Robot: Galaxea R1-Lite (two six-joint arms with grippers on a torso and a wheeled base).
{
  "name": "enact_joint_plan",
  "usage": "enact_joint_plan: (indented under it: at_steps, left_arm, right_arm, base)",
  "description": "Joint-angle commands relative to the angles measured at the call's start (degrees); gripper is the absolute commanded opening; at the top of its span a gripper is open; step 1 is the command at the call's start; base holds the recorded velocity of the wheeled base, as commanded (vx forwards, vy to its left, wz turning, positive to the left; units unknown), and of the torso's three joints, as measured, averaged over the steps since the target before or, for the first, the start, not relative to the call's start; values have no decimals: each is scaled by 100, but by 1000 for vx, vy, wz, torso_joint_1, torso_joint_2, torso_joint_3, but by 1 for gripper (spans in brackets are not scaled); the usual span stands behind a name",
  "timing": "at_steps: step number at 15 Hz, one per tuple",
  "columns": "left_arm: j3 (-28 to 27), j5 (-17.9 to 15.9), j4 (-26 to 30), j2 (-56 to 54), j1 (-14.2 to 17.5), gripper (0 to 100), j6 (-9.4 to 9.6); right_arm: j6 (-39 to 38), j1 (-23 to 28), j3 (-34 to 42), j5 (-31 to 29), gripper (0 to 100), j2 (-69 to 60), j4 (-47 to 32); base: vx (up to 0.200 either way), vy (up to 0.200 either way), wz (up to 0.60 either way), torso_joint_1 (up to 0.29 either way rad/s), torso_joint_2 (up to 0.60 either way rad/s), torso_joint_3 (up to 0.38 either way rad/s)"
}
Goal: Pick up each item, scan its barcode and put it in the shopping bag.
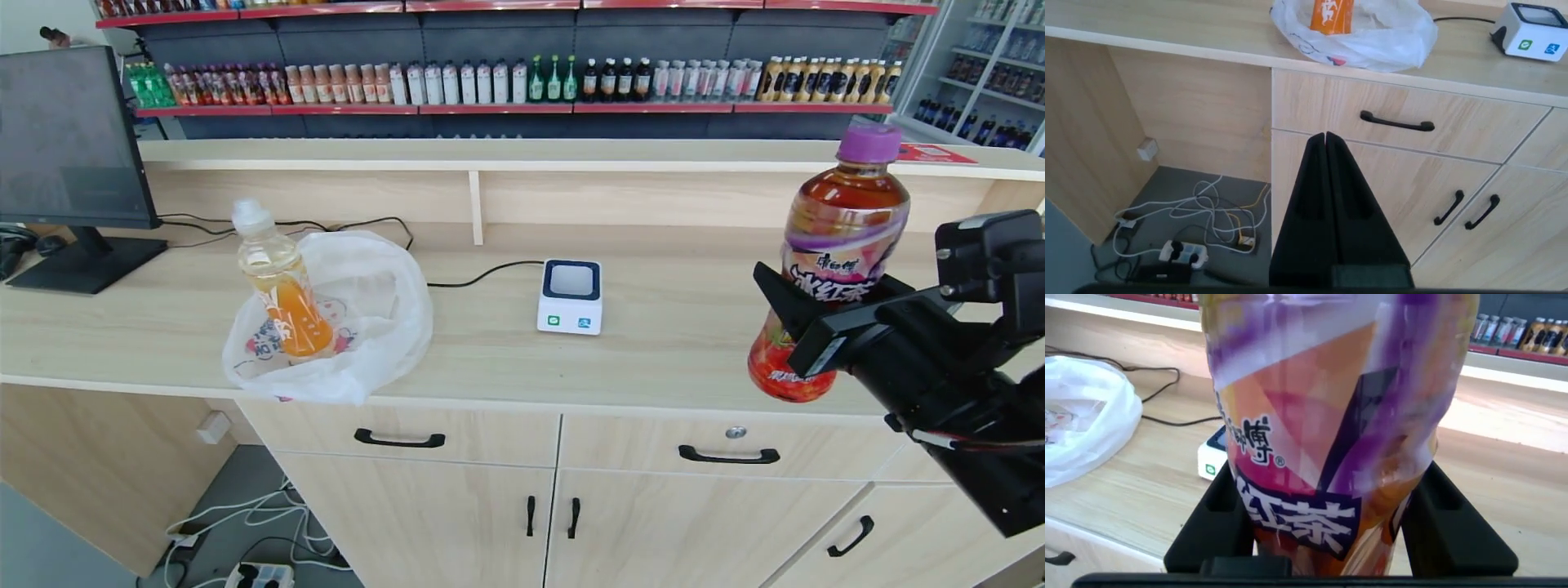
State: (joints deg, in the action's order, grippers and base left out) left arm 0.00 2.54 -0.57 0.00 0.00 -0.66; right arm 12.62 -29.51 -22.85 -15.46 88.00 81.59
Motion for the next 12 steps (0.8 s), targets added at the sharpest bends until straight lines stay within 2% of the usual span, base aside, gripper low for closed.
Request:
enact_joint_plan:
  at_steps: [1, 4, 6, 10, 12]
  left_arm:
    - [0, 1, -4, 0, 0, 0, -4]
    - [0, 1, -4, 0, 0, 0, -4]
    - [0, 1, -4, 0, 0, 0, -4]
    - [0, 1, 5, 0, 0, 0, 31]
    - [0, 1, 5, 0, 0, 0, 31]
  right_arm:
    - [4, -2, -80, -10, 0, 94, 6]
    - [-14, -46, -238, 34, 0, 288, 6]
    - [-233, -37, -607, 52, 0, 525, -117]
    - [-594, -55, -1961, 52, 0, 1263, -513]
    - [-989, -98, -2242, 43, 0, 1298, -1049]
  base:
    - [0, 200, 0, 2, 2, 2]
    - [0, 200, 0, -1, 1, 4]
    - [0, 200, 0, 5, 2, 5]
    - [0, 0, 0, 0, 0, 0]
    - [200, 0, 0, 2, 2, 7]
